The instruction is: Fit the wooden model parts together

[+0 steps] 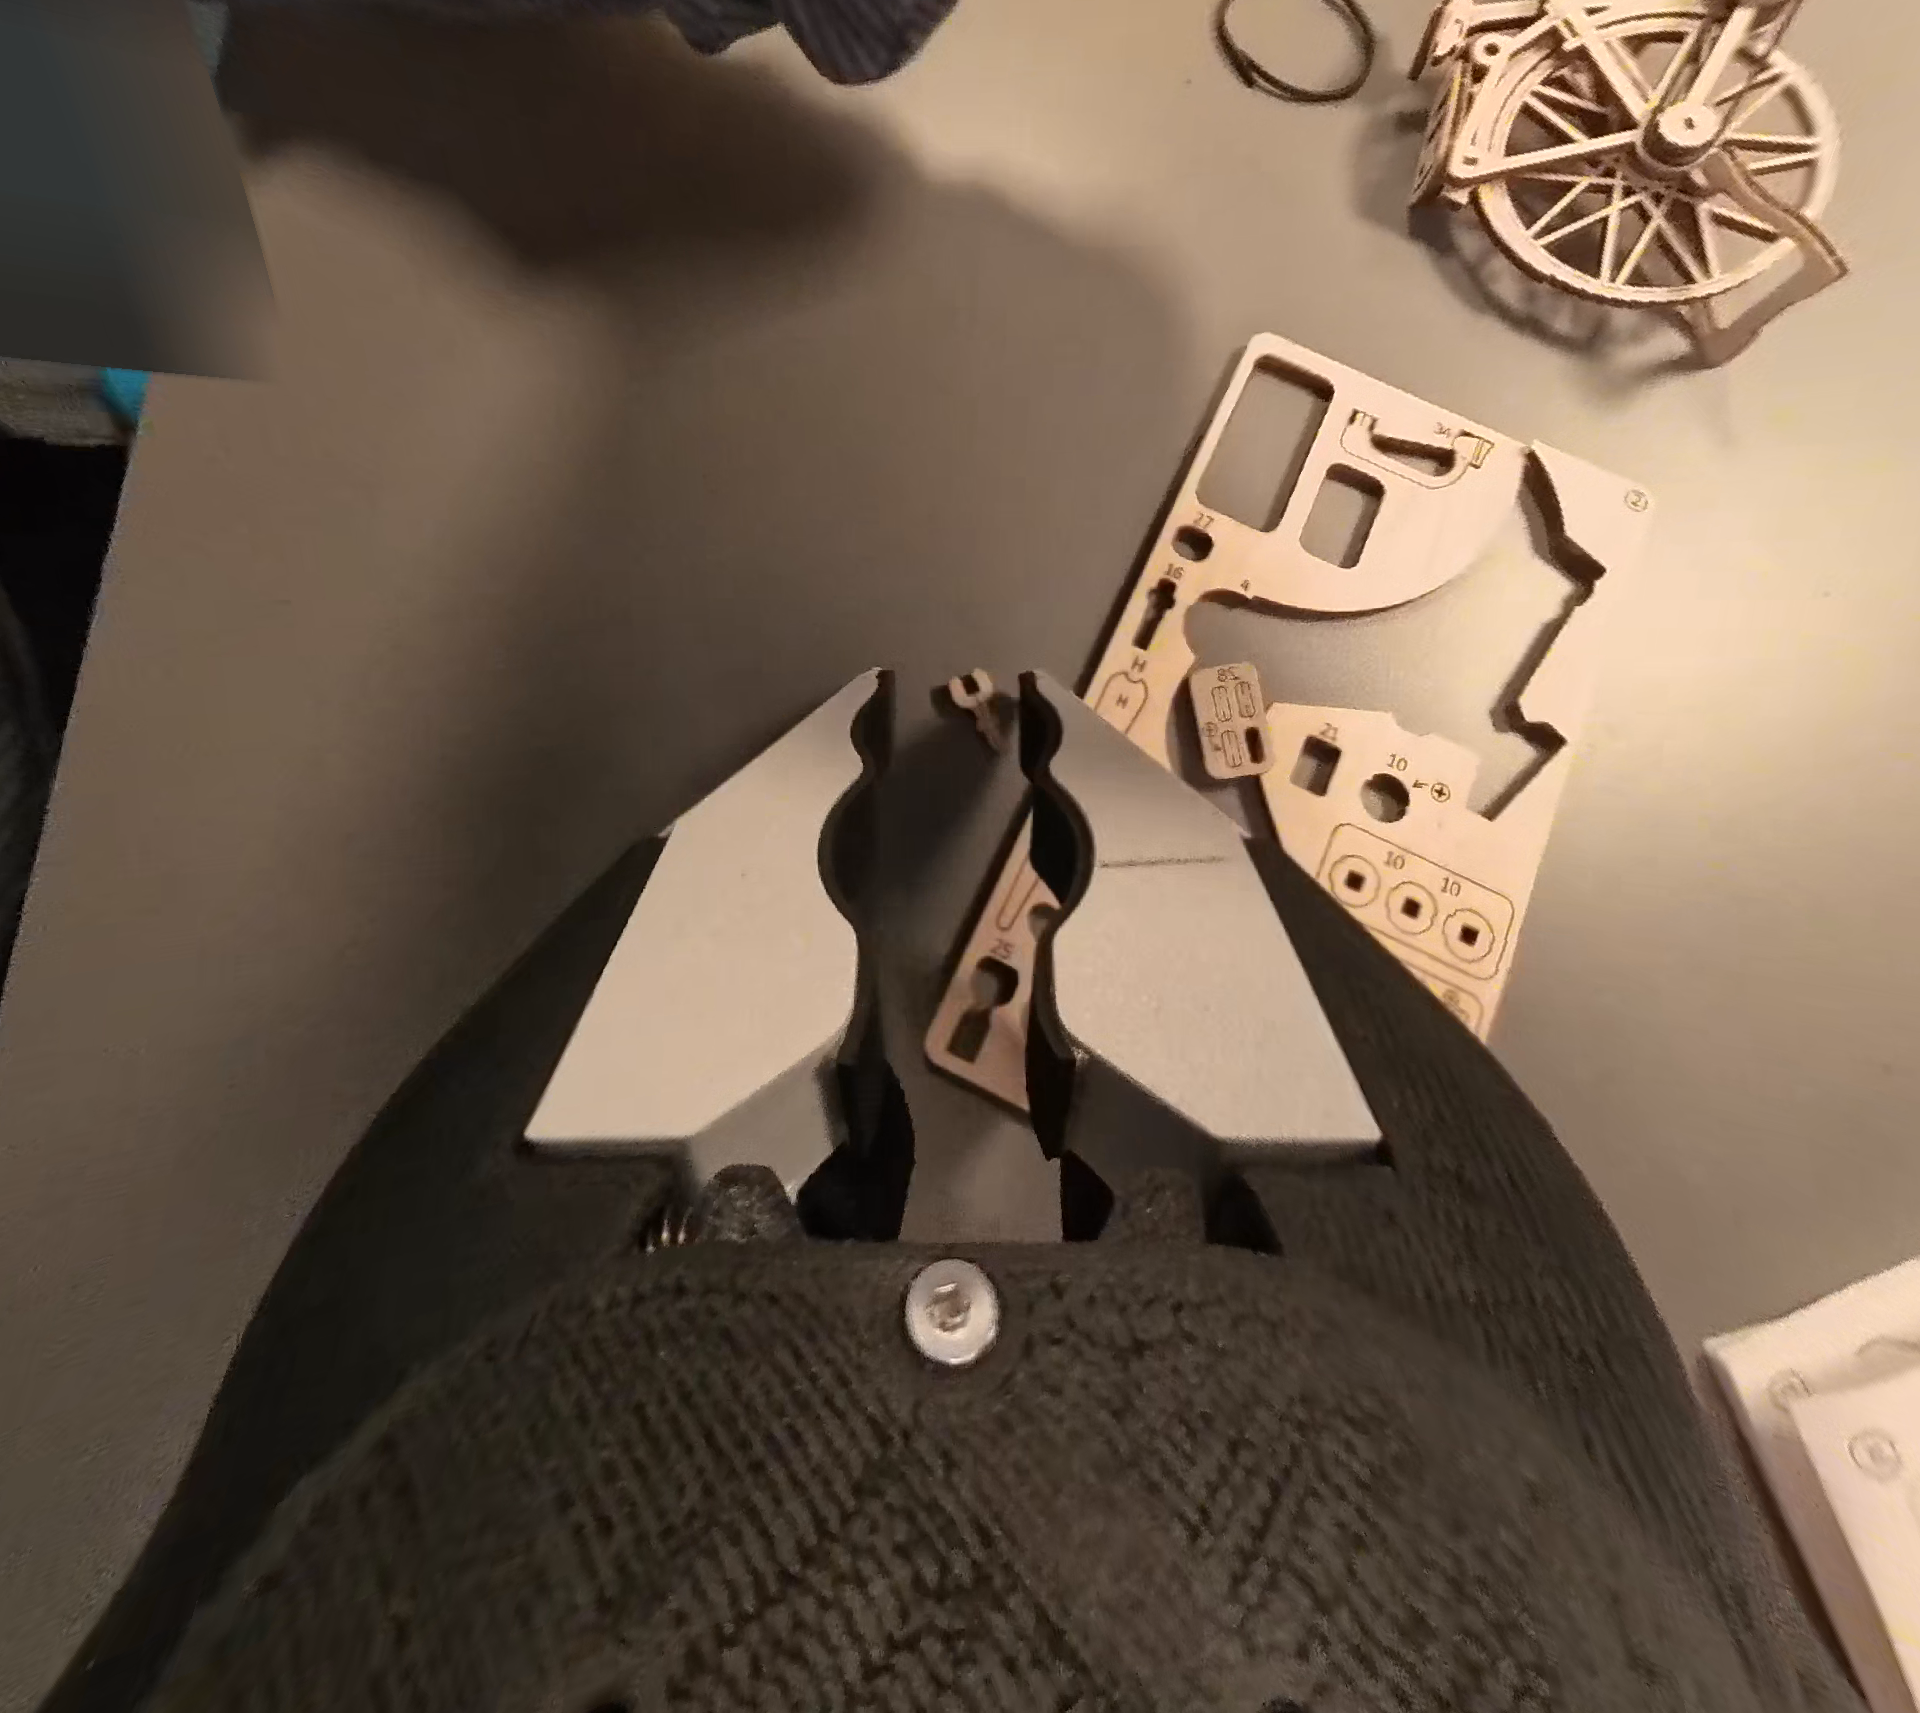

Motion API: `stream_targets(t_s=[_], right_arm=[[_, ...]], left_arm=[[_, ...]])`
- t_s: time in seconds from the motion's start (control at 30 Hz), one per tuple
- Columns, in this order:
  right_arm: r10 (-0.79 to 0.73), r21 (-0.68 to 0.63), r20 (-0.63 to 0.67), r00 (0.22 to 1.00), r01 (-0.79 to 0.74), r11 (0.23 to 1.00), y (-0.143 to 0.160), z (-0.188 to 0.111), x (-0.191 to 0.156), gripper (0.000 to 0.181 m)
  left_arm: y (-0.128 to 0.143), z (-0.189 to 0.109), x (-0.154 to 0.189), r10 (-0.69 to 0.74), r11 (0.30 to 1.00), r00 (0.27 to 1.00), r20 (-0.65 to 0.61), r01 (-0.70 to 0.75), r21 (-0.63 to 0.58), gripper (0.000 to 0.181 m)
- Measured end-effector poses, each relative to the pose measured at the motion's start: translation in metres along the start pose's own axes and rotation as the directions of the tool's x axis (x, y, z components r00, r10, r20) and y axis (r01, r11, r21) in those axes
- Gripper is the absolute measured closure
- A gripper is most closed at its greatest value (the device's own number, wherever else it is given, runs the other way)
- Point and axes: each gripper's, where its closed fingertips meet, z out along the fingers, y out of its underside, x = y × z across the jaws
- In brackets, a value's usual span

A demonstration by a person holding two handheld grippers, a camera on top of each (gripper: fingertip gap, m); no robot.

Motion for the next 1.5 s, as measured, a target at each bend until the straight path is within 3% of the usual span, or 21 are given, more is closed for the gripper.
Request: stream_targets(t_s=[0.17, 0.4, 0.93, 1.1, 1.27, 1.4, 1.5], right_arm=[[-0.017, -0.002, 0.114, 0.993, 0.017, 1.000, 0.004, -0.002, 0.000, 0.167], [-0.078, 0.012, 0.111, 0.991, 0.077, 0.997, 0.004, 0.000, 0.001, 0.176], [-0.084, 0.030, 0.141, 0.986, 0.081, 0.996, 0.005, -0.001, -0.002, 0.177], [-0.057, 0.038, 0.062, 0.996, 0.055, 0.998, 0.005, -0.006, 0.006, 0.181], [-0.036, 0.130, -0.123, 0.992, 0.052, 0.990, -0.016, -0.061, 0.027, 0.181], [-0.112, 0.161, -0.341, 0.933, 0.176, 0.971, -0.047, -0.113, 0.040, 0.181], [-0.238, 0.129, -0.422, 0.875, 0.318, 0.939, -0.069, -0.122, 0.031, 0.181]], left_arm=[[0.000, 0.000, 0.001, 0.007, 1.000, 1.000, -0.009, -0.007, -0.004, 0.172], [0.003, 0.002, 0.003, 0.001, 1.000, 1.000, -0.025, -0.002, -0.014, 0.172], [0.010, 0.004, 0.009, -0.011, 0.999, 0.998, -0.063, 0.008, -0.040, 0.172], [0.010, 0.005, 0.017, -0.010, 0.999, 0.993, -0.122, 0.005, -0.046, 0.172], [0.017, 0.006, 0.032, 0.024, 0.996, 0.979, -0.205, -0.039, -0.074, 0.172], [0.021, 0.008, 0.050, 0.100, 0.988, 0.959, -0.266, -0.126, -0.084, 0.172], [0.025, 0.009, 0.067, 0.195, 0.971, 0.931, -0.308, -0.228, -0.074, 0.172]])
